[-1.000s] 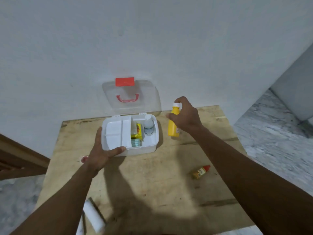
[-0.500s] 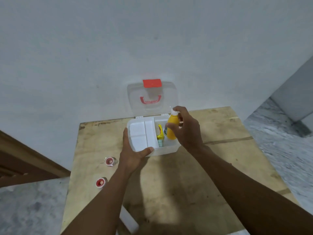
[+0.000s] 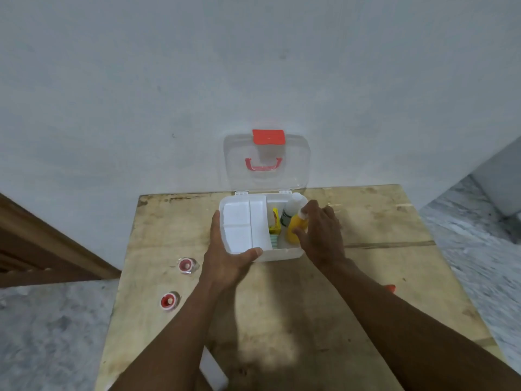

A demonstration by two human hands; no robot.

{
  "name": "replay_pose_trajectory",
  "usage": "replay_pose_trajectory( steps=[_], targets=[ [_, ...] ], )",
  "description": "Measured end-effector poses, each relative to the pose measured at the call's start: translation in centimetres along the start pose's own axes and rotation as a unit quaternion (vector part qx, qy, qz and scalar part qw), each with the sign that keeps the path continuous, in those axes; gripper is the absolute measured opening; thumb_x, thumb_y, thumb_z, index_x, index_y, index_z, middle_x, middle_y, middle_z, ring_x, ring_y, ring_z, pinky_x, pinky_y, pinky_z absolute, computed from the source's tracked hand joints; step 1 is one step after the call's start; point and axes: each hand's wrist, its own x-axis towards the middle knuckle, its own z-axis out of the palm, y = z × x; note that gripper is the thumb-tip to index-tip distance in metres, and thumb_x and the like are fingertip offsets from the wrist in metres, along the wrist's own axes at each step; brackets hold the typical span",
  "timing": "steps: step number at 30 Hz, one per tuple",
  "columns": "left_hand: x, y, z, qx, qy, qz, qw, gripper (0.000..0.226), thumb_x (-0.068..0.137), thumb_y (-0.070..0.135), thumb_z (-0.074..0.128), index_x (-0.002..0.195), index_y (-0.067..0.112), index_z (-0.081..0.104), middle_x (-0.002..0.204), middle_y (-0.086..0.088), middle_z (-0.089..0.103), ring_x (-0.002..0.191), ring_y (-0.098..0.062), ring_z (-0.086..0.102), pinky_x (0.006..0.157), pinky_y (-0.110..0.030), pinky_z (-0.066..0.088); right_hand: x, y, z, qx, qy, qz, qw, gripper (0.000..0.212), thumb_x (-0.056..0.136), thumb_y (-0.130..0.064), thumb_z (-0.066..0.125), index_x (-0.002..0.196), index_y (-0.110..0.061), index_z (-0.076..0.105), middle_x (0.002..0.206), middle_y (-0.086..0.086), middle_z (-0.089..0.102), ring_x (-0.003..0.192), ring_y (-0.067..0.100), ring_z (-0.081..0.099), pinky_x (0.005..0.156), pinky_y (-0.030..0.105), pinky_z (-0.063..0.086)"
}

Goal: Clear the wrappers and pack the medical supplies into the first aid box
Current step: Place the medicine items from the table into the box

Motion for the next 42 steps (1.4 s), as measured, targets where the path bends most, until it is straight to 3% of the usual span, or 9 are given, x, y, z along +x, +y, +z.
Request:
replay_pose_trajectory(
  steps=[3,9,15,20,26,32,35,39,42],
  targets=[
    [0.0,0.1,0.0,0.007,0.000,0.005,1.000,0.099,0.061,0.035,0.089,0.140,0.035,0.030,0.125,0.015,0.053,0.115,-0.010,0.055,0.086,-0.044,0.060,0.4,-0.2,0.5,-0.042,-0.003,0.009,0.999,0.046,0.066,-0.009,0.082,0.104,-0.006,0.056,0.101,0.015,0.062,0.090,0.039,0.055,0.070,0.044,0.048],
    [0.1,0.0,-0.2,0.000,-0.010,0.017,1.000,0.096,0.062,0.031,0.090,0.139,0.033,0.032,0.122,0.018,0.054,0.114,-0.008,0.056,0.085,-0.040,0.059,0.2,-0.5,0.3,-0.008,-0.009,0.037,0.999,0.037,0.076,-0.007,0.070,0.110,-0.007,0.056,0.103,0.016,0.058,0.094,0.038,0.054,0.074,0.046,0.050],
    [0.1,0.3,-0.2,-0.020,-0.027,0.026,0.999,0.091,0.061,0.027,0.088,0.136,0.030,0.035,0.117,0.026,0.055,0.107,0.008,0.056,0.075,-0.016,0.054,-0.5,-0.5,-0.9,0.052,-0.031,0.047,0.997,0.038,0.084,-0.019,0.068,0.119,-0.010,0.057,0.113,0.016,0.056,0.105,0.037,0.054,0.086,0.045,0.049],
    [0.5,0.3,-0.4,-0.013,-0.017,0.015,1.000,0.095,0.059,0.025,0.088,0.137,0.023,0.034,0.118,0.022,0.052,0.101,0.020,0.051,0.084,-0.027,0.051,-2.8,0.8,-2.3,0.032,-0.008,0.117,0.993,0.031,0.092,-0.026,0.060,0.119,-0.012,0.056,0.117,0.016,0.057,0.106,0.036,0.057,0.087,0.045,0.051],
    [0.3,0.0,-0.4,0.008,-0.024,-0.012,1.000,0.106,0.058,0.036,0.089,0.144,0.031,0.028,0.134,0.006,0.047,0.121,-0.019,0.049,0.098,-0.046,0.049,-7.3,6.0,-3.4,-0.064,-0.097,0.285,0.952,0.030,0.096,-0.024,0.048,0.123,-0.012,0.053,0.123,0.014,0.053,0.110,0.032,0.056,0.086,0.041,0.049],
    [0.0,0.4,0.1,0.019,-0.008,-0.014,1.000,0.094,0.070,0.016,0.089,0.143,0.028,0.031,0.133,0.006,0.045,0.120,-0.016,0.044,0.087,-0.031,0.045,-9.6,10.3,-4.7,-0.075,-0.167,0.388,0.904,0.044,0.096,-0.037,0.052,0.131,-0.014,0.038,0.128,0.019,0.047,0.113,0.036,0.054,0.088,0.042,0.046],
    [-0.1,0.8,0.1,0.023,-0.013,-0.032,0.999,0.092,0.070,0.018,0.090,0.140,0.031,0.032,0.131,0.007,0.044,0.120,-0.018,0.044,0.088,-0.037,0.049,-10.4,11.8,-4.8,-0.027,-0.177,0.404,0.897,0.048,0.094,-0.040,0.054,0.127,-0.011,0.035,0.124,0.022,0.055,0.112,0.039,0.057,0.088,0.042,0.046],
    [-0.1,1.1,0.0,0.037,-0.020,-0.063,0.997,0.093,0.059,0.035,0.089,0.133,0.040,0.034,0.132,0.008,0.045,0.122,-0.023,0.047,0.088,-0.054,0.054,-10.4,12.6,-4.6,0.012,-0.187,0.397,0.899,0.046,0.093,-0.025,0.052,0.130,-0.007,0.032,0.121,0.022,0.060,0.111,0.040,0.059,0.088,0.041,0.047],
    [0.0,0.8,0.1,0.022,-0.023,-0.080,0.996,0.085,0.069,0.024,0.090,0.130,0.043,0.035,0.130,0.007,0.045,0.122,-0.026,0.047,0.077,-0.043,0.054,-10.0,12.6,-4.7,0.041,-0.192,0.378,0.905,0.047,0.084,-0.015,0.058,0.124,-0.007,0.034,0.109,0.021,0.064,0.099,0.039,0.063,0.079,0.039,0.049]
  ],
)
